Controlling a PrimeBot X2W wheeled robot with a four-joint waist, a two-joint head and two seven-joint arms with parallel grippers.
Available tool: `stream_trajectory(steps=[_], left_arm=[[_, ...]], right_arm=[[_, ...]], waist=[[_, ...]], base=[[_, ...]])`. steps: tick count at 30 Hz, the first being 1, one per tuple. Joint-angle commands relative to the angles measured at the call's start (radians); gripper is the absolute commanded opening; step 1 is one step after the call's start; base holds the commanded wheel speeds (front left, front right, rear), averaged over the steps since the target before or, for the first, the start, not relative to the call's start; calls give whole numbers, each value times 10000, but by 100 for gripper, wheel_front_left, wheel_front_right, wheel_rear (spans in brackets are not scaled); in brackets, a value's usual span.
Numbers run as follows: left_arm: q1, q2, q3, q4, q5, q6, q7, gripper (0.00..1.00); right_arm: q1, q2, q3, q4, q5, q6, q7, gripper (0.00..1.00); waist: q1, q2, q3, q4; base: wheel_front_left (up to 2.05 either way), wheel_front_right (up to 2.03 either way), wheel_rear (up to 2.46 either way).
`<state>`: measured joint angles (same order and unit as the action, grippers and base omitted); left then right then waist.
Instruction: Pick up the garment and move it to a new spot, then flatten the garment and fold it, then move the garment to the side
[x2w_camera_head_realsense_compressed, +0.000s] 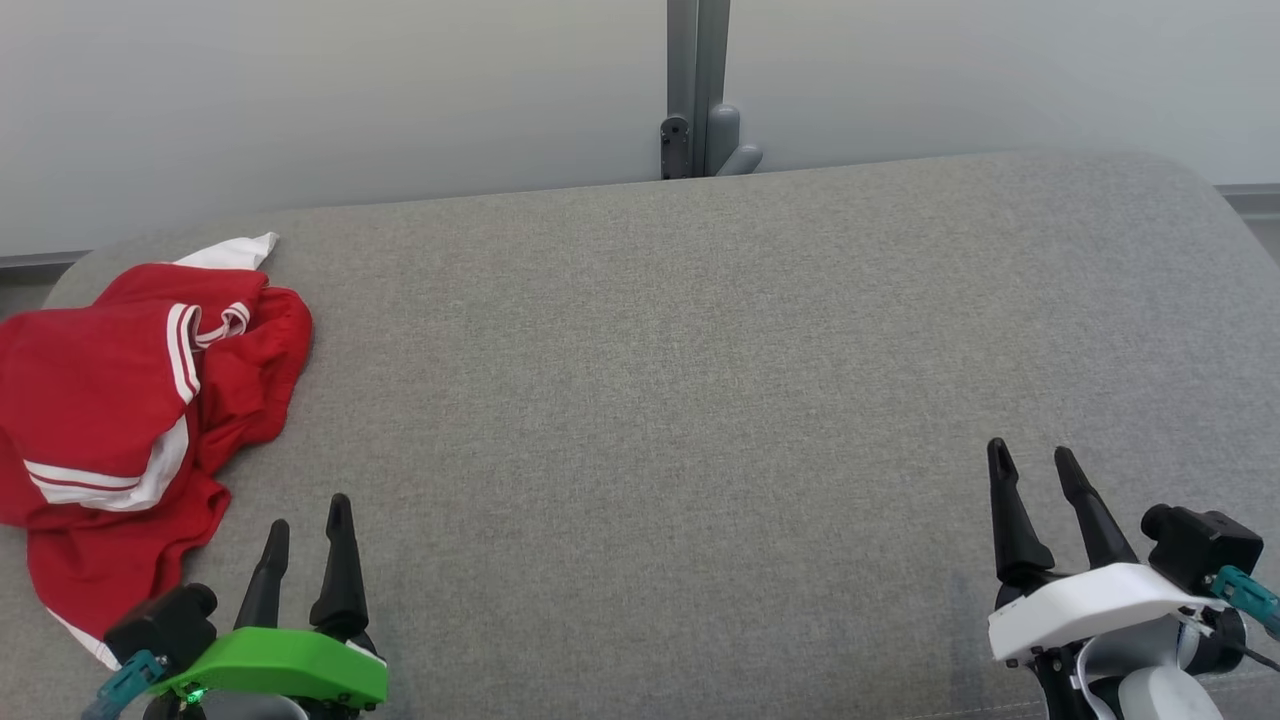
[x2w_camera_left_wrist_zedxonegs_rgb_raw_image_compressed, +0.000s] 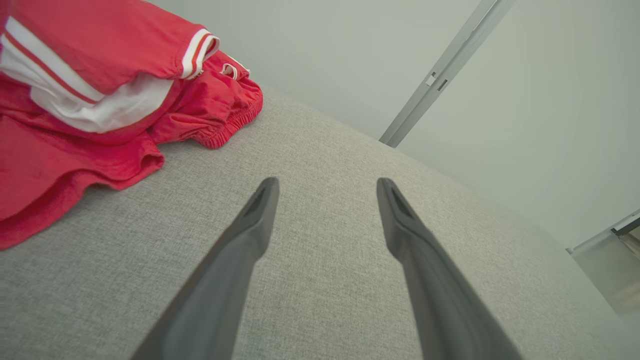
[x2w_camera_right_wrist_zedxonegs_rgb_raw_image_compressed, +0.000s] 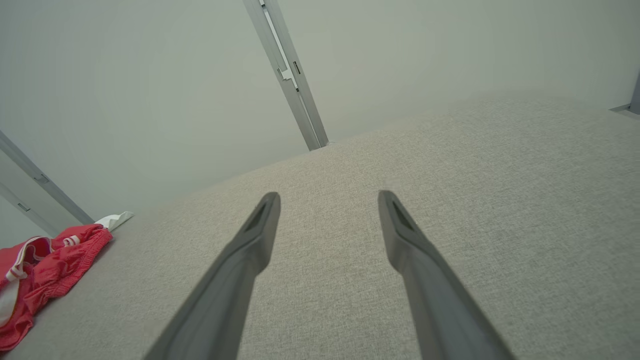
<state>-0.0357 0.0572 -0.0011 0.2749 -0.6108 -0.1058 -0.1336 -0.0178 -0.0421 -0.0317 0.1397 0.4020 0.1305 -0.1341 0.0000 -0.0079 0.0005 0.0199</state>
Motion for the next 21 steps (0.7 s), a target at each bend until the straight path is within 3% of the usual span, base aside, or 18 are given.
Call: stream_trajectory(steps=[1,21], left_arm=[[-15,57,32,-121,307,-53,-92,100],[239,30,224,-4,2387,-155,-579,100]], right_arm=[[6,-69,-41,-157,-331,2,-107,100],[205,-85,-204,-434,-2483,3,-598,100]], waist=[[0,42,5,2],[0,55,1,168]], base=[[0,0,0],[0,0,0]])
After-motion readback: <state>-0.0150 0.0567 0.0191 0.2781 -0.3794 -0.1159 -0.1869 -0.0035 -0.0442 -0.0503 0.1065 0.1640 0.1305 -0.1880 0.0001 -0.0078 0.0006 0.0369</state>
